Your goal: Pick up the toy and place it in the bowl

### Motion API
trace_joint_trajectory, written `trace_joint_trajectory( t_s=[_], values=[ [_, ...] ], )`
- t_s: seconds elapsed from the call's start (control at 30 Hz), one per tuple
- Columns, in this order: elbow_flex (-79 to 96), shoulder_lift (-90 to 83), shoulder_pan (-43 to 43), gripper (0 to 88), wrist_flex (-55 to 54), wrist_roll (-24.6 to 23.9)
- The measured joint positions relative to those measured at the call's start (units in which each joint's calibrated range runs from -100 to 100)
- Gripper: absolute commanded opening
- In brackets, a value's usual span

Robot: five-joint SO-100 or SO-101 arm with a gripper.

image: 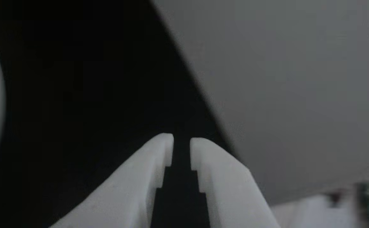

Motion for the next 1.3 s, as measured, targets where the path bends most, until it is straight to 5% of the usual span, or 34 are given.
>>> trace_joint_trajectory(
  t_s=[0.17,0.47,0.67,0.97,1.3],
  values=[
    [8.88,-8.66,8.74,2.6,-2.7,7.57],
    [23.05,-20.4,9.99,2.6,-2.7,12.97],
    [23.24,-25.65,9.99,2.6,7.77,19.0],
    [23.24,-26.48,11.4,2.7,24.06,20.54],
    [23.24,-26.48,10.9,2.8,25.66,20.54]
  ],
)
